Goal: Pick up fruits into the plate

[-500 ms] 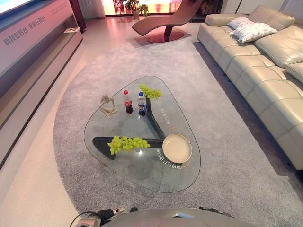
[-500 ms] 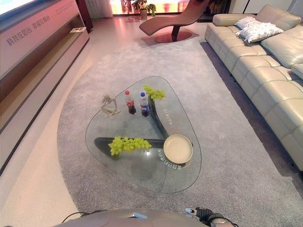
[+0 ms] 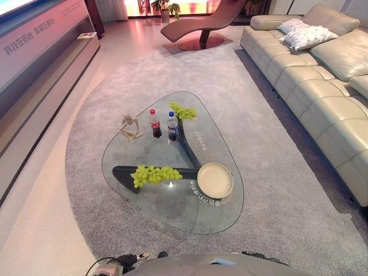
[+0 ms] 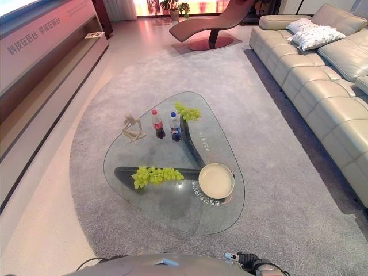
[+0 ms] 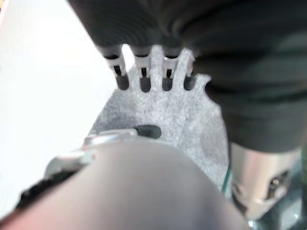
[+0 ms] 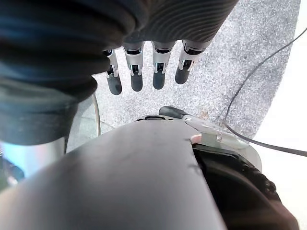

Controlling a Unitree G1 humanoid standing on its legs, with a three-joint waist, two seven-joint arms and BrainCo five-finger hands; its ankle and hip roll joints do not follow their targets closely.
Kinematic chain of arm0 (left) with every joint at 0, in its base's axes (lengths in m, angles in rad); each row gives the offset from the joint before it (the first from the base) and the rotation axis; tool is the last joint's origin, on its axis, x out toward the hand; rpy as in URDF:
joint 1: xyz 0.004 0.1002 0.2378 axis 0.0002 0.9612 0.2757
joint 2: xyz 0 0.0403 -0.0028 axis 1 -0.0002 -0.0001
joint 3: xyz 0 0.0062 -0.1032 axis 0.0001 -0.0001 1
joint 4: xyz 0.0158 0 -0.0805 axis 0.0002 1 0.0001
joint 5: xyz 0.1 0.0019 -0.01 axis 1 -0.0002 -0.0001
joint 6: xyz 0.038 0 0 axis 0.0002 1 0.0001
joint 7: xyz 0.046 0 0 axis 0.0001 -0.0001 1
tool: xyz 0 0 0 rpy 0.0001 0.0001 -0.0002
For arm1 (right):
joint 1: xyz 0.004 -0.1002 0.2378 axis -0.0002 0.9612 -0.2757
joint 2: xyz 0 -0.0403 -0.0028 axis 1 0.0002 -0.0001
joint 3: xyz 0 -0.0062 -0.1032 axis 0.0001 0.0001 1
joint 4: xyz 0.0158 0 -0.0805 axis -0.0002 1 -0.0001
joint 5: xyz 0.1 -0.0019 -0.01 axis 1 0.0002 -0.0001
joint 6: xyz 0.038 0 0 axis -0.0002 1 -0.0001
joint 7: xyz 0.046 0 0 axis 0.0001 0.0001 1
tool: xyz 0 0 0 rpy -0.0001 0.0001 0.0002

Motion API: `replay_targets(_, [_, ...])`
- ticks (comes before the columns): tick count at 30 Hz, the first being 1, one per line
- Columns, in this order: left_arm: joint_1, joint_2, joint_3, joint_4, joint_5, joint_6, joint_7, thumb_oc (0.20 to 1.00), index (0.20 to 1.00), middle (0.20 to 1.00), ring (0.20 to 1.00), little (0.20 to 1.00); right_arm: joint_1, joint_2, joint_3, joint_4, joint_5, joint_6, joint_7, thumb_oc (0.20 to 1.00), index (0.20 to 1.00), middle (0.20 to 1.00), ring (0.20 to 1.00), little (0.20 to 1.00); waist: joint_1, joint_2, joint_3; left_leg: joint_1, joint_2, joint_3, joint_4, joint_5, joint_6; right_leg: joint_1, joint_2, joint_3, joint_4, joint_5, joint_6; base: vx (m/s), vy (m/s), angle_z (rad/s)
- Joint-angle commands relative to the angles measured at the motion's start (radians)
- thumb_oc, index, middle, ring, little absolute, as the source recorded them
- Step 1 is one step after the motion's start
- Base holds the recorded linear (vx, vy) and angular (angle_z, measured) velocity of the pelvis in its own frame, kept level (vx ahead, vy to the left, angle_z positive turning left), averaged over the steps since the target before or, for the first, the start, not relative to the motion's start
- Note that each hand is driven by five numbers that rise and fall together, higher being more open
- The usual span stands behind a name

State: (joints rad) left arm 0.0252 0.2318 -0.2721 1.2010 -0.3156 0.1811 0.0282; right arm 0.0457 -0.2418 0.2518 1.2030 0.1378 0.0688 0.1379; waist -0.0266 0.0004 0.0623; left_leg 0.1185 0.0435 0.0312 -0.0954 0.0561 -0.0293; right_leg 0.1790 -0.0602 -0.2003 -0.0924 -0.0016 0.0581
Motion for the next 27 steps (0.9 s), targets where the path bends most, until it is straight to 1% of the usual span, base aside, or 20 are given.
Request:
replay_targets(1, [-0.046, -0.021, 0.014, 0.044, 0.065, 0.012, 0.049, 1.000, 1.000, 1.000, 1.000, 1.000, -0.063, 0.030, 0.024, 0.027, 0.019, -0.006, -0.002, 1.000, 1.000, 1.000, 1.000, 1.000, 0.015, -0.002, 0.051, 0.090, -0.055, 0.084, 0.023, -0.182, 0.043, -0.017, -0.013, 0.052, 0.057, -0.060, 0.027, 0.00, 0.000, 0.00])
replay_targets(4, [-0.049, -0.017, -0.003, 0.042, 0.127, -0.012, 0.051, 1.000, 1.000, 1.000, 1.000, 1.000, -0.064, 0.029, 0.033, 0.020, 0.016, -0.006, -0.004, 1.000, 1.000, 1.000, 1.000, 1.000, 0.010, -0.003, 0.056, 0.087, -0.053, 0.091, 0.024, -0.180, 0.042, -0.022, -0.011, 0.059, 0.057, -0.058, 0.028, 0.00, 0.000, 0.00])
replay_targets(5, [-0.055, -0.013, -0.020, 0.035, 0.149, -0.033, 0.066, 1.000, 1.000, 1.000, 1.000, 1.000, -0.065, 0.025, 0.039, 0.015, 0.020, -0.007, -0.003, 1.000, 1.000, 1.000, 1.000, 1.000, 0.006, -0.003, 0.060, 0.084, -0.051, 0.095, 0.025, -0.180, 0.041, -0.027, -0.010, 0.062, 0.057, -0.057, 0.029, 0.00, 0.000, 0.00])
replay_targets(9, [-0.079, -0.001, -0.051, 0.006, 0.183, -0.075, 0.105, 1.000, 1.000, 1.000, 1.000, 1.000, -0.073, 0.015, 0.056, -0.003, 0.030, -0.007, -0.004, 1.000, 1.000, 1.000, 1.000, 1.000, -0.002, -0.001, 0.079, 0.072, -0.047, 0.105, 0.029, -0.176, 0.039, -0.044, -0.008, 0.073, 0.063, -0.055, 0.029, -0.01, -0.001, -0.05])
replay_targets(11, [-0.112, 0.016, -0.083, -0.028, 0.215, -0.110, 0.128, 1.000, 1.000, 1.000, 1.000, 1.000, -0.086, 0.000, 0.070, -0.018, 0.042, -0.010, -0.004, 1.000, 1.000, 1.000, 1.000, 1.000, -0.011, 0.005, 0.100, 0.055, -0.044, 0.110, 0.034, -0.170, 0.038, -0.066, -0.007, 0.082, 0.068, -0.052, 0.028, -0.05, 0.024, -0.09])
replay_targets(14, [-0.154, 0.036, -0.113, -0.078, 0.242, -0.127, 0.154, 1.000, 1.000, 1.000, 1.000, 1.000, -0.110, -0.021, 0.082, -0.039, 0.063, -0.005, -0.007, 1.000, 1.000, 1.000, 1.000, 1.000, -0.018, 0.015, 0.126, 0.027, -0.040, 0.113, 0.041, -0.162, 0.036, -0.099, -0.005, 0.092, 0.077, -0.048, 0.026, -0.09, 0.051, -0.08])
replay_targets(17, [-0.219, 0.062, -0.149, -0.134, 0.294, -0.133, 0.207, 1.000, 1.000, 1.000, 1.000, 1.000, -0.155, -0.044, 0.094, -0.051, 0.095, -0.011, -0.005, 1.000, 1.000, 1.000, 1.000, 1.000, -0.026, 0.026, 0.169, -0.017, -0.035, 0.114, 0.052, -0.149, 0.034, -0.150, -0.003, 0.106, 0.090, -0.041, 0.021, -0.19, 0.042, -0.02])
replay_targets(18, [-0.283, 0.087, -0.171, -0.171, 0.331, -0.122, 0.263, 1.000, 1.000, 1.000, 1.000, 1.000, -0.195, -0.065, 0.101, -0.053, 0.114, -0.024, -0.001, 1.000, 1.000, 1.000, 1.000, 1.000, -0.037, 0.038, 0.211, -0.052, -0.031, 0.116, 0.055, -0.134, 0.030, -0.191, 0.004, 0.119, 0.102, -0.036, 0.016, -0.21, 0.063, -0.05])
replay_targets(19, [-0.300, 0.093, -0.175, -0.178, 0.339, -0.118, 0.282, 1.000, 1.000, 1.000, 1.000, 1.000, -0.204, -0.069, 0.104, -0.053, 0.119, -0.029, -0.001, 1.000, 1.000, 1.000, 1.000, 1.000, -0.040, 0.040, 0.221, -0.060, -0.030, 0.116, 0.056, -0.130, 0.029, -0.202, 0.006, 0.124, 0.106, -0.035, 0.015, -0.21, 0.070, -0.04])
replay_targets(21, [-0.351, 0.126, -0.178, -0.197, 0.363, -0.107, 0.307, 1.000, 1.000, 1.000, 1.000, 1.000, -0.225, -0.080, 0.113, -0.057, 0.133, -0.040, 0.000, 1.000, 1.000, 1.000, 1.000, 1.000, -0.047, 0.047, 0.250, -0.079, -0.029, 0.118, 0.055, -0.122, 0.028, -0.224, 0.010, 0.134, 0.112, -0.031, 0.012, -0.10, 0.039, 0.00])
replay_targets(26, [-0.459, 0.221, -0.194, -0.216, 0.406, -0.115, 0.364, 1.000, 1.000, 1.000, 1.000, 1.000, -0.252, -0.108, 0.127, -0.075, 0.163, -0.058, 0.003, 1.000, 1.000, 1.000, 1.000, 1.000, -0.071, 0.059, 0.306, -0.122, -0.027, 0.127, 0.051, -0.100, 0.018, -0.275, 0.022, 0.153, 0.126, -0.026, 0.004, -0.09, 0.033, -0.06])
replay_targets(27, [-0.491, 0.251, -0.202, -0.228, 0.427, -0.111, 0.375, 1.000, 1.000, 1.000, 1.000, 1.000, -0.260, -0.118, 0.125, -0.080, 0.174, -0.063, 0.004, 1.000, 1.000, 1.000, 1.000, 1.000, -0.076, 0.062, 0.321, -0.135, -0.027, 0.129, 0.052, -0.096, 0.014, -0.292, 0.024, 0.156, 0.132, -0.026, 0.002, -0.09, 0.024, -0.16])
